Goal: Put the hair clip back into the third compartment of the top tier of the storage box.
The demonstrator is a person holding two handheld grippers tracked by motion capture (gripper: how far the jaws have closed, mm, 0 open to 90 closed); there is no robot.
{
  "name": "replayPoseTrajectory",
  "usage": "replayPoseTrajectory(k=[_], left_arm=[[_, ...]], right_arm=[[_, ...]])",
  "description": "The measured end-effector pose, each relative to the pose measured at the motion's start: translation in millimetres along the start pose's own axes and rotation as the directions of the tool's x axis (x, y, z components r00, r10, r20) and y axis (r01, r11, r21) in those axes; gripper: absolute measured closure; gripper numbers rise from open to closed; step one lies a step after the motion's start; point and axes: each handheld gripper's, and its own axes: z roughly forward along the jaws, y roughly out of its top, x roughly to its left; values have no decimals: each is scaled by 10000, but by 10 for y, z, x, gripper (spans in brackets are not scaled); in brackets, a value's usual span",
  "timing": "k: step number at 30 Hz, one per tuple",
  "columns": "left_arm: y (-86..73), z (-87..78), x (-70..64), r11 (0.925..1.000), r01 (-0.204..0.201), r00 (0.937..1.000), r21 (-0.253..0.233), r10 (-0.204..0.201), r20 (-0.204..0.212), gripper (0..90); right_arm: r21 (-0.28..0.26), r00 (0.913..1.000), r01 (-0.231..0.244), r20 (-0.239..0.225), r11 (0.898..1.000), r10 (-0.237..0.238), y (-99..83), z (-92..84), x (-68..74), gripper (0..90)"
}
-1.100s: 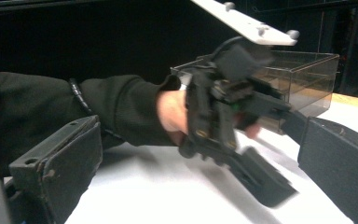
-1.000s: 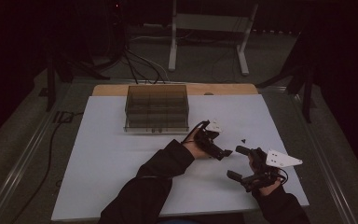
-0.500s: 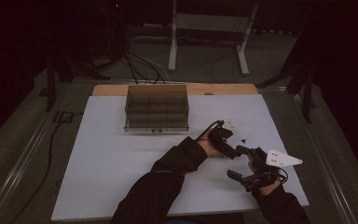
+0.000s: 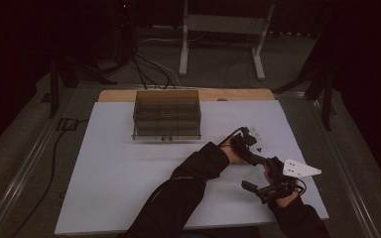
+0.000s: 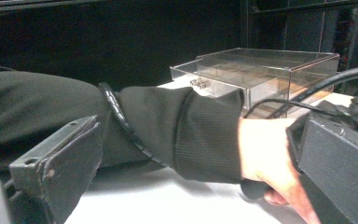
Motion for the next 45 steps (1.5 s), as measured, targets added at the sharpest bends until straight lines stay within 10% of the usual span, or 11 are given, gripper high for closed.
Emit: replayPoseTrajectory(k=[10,29,36,45], left_arm=[[107,195,-39,9962,-588,9976,635,610,-323,475],[126,189,20,9986,27,9928,536,37,-1200,892],[98,122,64,9994,146,9930,308,-109,-1179,886],[210,135,151,9973,727,9856,-128,-738,-1523,483]], right_arm=[[12,9999,-3,109,10000,3,-3,-7,-12,0],[44,9996,-110,265,9999,108,-16,-17,-34,0],[45,9995,-159,291,9999,157,-22,-21,-45,0],[-296,9991,27,426,9996,-14,33,-105,-23,0]])
